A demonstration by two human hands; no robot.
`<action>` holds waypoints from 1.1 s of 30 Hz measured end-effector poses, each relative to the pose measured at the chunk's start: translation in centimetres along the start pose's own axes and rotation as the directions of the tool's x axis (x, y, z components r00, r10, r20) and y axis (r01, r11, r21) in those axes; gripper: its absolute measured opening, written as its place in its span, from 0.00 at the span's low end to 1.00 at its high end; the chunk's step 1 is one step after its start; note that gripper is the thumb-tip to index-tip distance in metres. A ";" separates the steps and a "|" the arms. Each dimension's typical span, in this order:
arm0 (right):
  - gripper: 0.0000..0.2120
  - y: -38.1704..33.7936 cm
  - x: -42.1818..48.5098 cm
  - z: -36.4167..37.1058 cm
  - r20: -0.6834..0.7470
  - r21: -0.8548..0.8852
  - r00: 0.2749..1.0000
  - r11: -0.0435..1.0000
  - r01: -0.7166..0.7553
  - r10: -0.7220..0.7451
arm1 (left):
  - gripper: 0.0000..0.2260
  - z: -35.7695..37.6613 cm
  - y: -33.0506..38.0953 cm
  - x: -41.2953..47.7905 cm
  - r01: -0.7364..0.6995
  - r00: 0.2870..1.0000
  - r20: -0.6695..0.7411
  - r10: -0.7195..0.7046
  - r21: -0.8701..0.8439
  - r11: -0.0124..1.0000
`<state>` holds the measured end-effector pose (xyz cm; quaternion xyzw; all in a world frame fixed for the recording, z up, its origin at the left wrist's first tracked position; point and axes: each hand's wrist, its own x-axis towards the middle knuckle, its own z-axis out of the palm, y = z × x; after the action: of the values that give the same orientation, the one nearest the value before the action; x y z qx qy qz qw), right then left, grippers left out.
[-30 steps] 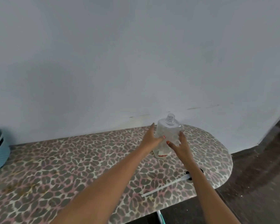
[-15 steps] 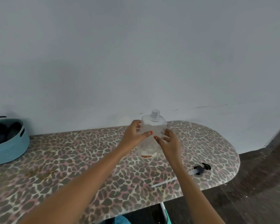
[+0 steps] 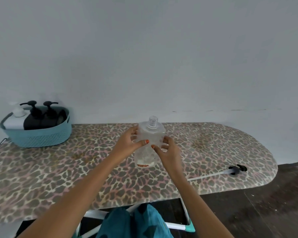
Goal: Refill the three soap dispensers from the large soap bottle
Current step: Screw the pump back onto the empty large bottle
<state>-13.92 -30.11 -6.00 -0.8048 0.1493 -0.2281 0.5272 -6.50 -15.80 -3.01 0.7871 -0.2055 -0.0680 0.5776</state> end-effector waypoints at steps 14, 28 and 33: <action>0.16 3.4 -0.1 -3.7 -0.171 -0.057 0.978 0.990 -0.132 0.121 | 0.30 -0.7 -1.7 -0.6 0.002 0.999 0.032 -0.003 0.027 1.000; 0.19 13.1 1.2 -18.8 -0.580 0.208 0.520 0.731 -0.650 0.627 | 0.33 -0.8 -2.6 -0.5 0.017 0.999 0.034 -0.018 0.031 0.999; 0.19 13.0 1.6 -19.1 -0.555 0.164 0.533 0.713 -0.682 0.638 | 0.29 -0.9 -3.0 -0.4 0.020 0.999 0.032 -0.021 0.030 0.999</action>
<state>-22.58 -50.95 -11.08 -0.5981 0.6017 -0.2379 0.4730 -5.79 -14.11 -5.60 0.7964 -0.2077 -0.0836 0.5618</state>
